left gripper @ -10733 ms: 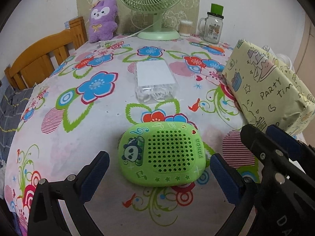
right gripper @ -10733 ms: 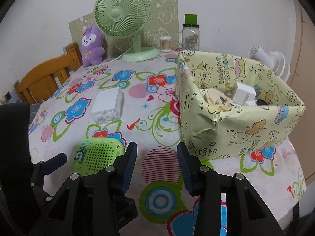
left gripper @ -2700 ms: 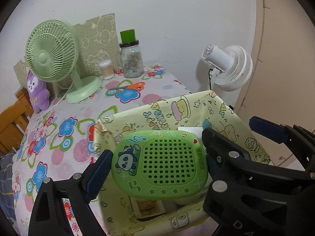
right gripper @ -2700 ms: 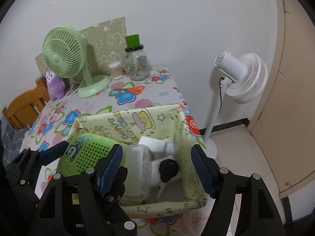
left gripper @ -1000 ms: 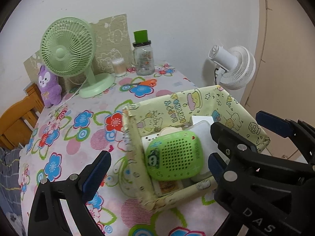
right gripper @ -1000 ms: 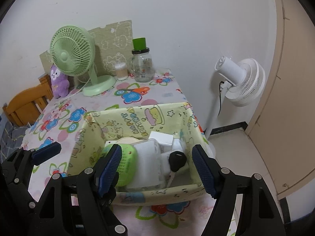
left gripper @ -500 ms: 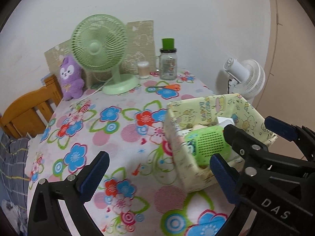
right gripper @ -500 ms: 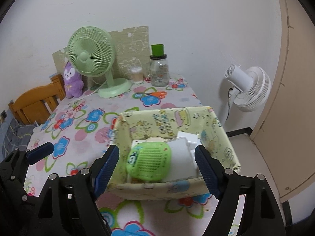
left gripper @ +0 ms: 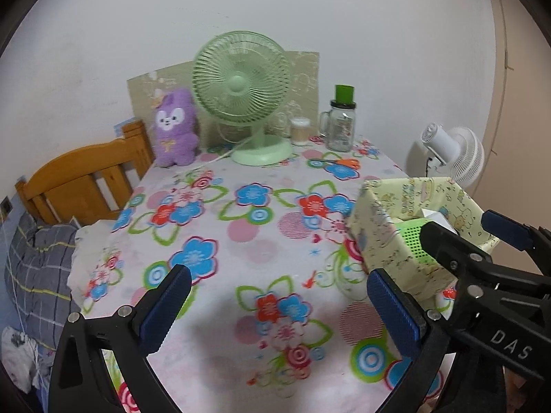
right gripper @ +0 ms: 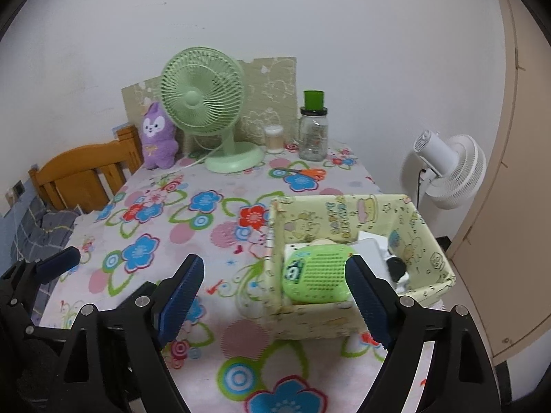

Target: Organize rigid objects

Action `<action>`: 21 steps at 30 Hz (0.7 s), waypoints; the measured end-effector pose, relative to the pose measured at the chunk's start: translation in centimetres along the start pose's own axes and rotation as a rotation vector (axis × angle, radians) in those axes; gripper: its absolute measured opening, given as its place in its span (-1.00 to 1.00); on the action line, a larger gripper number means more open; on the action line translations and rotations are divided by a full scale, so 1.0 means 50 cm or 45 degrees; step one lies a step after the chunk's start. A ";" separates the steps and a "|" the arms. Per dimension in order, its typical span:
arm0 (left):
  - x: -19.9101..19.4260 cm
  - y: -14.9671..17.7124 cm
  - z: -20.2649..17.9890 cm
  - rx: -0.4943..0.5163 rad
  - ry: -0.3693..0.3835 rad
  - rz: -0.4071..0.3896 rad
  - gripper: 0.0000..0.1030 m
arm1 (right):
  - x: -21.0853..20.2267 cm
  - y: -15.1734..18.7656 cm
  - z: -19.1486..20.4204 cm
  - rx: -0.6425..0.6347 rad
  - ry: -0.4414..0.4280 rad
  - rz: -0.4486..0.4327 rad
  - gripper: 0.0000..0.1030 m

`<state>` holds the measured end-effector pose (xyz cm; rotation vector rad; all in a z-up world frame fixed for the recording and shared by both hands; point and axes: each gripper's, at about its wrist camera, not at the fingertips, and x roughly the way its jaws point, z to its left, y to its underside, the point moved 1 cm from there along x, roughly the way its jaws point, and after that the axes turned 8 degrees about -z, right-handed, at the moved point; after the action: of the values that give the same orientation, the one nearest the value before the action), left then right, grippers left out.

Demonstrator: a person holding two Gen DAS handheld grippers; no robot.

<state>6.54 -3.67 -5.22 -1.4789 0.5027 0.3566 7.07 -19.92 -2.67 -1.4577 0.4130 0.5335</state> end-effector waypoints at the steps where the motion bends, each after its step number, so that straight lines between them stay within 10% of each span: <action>1: -0.004 0.001 0.007 -0.005 -0.002 -0.004 0.99 | -0.003 0.000 0.005 -0.002 -0.003 -0.003 0.69; 21: -0.112 0.012 0.053 -0.018 -0.052 -0.138 0.99 | -0.098 0.000 0.037 -0.008 0.045 -0.114 0.86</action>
<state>1.76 -0.56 -2.72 -1.5030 0.3861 0.3045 2.96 -18.52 0.29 -1.4860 0.3719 0.4382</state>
